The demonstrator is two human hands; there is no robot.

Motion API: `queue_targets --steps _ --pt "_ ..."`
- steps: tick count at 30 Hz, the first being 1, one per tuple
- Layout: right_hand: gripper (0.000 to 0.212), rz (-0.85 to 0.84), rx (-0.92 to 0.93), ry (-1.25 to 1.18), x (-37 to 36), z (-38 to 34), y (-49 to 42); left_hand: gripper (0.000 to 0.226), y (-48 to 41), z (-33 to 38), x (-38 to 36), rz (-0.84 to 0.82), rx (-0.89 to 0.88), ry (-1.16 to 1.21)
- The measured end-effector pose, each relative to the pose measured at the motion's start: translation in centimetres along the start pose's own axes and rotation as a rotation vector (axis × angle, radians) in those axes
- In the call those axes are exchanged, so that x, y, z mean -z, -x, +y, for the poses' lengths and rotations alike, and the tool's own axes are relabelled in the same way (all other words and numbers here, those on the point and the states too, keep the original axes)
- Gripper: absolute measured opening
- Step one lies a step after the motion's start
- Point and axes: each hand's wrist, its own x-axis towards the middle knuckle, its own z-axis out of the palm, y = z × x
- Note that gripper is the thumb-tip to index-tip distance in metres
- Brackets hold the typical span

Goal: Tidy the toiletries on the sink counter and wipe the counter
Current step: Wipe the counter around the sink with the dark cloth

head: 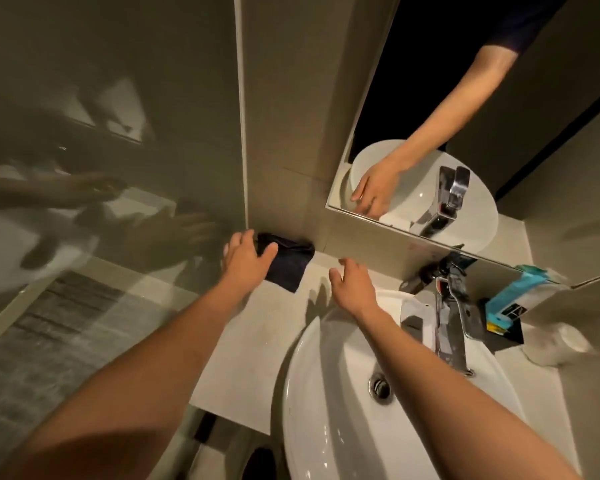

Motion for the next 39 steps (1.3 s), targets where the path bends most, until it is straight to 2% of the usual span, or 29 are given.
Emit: queue_targets --steps 3,7,10,13,17,25,39 --pt "0.051 0.082 0.023 0.189 -2.3 2.4 2.0 0.071 0.8 -2.2 -2.7 -0.101 -0.085 -0.074" --pt "0.103 0.083 -0.109 0.260 -5.1 4.0 4.5 0.072 0.0 -2.6 -5.5 -0.195 -0.246 -0.276" --pt "0.119 0.118 -0.170 0.242 -6.3 4.5 5.1 0.084 -1.5 -1.8 -7.5 -0.241 -0.305 -0.403" --pt "0.121 0.154 -0.184 0.247 -6.8 5.0 4.7 0.105 -3.0 -1.5 -9.4 -0.266 -0.298 -0.506" --pt "0.119 0.190 -0.190 0.232 -7.3 5.3 3.8 0.116 -4.8 -2.1 -11.1 -0.229 -0.335 -0.598" --pt "0.118 0.181 -0.199 0.229 -8.0 6.0 3.8 0.073 -4.7 -5.0 -11.8 -0.192 -0.461 -0.594" --pt "0.117 0.156 -0.185 0.200 -7.6 5.6 3.4 0.074 5.1 -10.8 -9.6 -0.167 -0.446 -0.547"
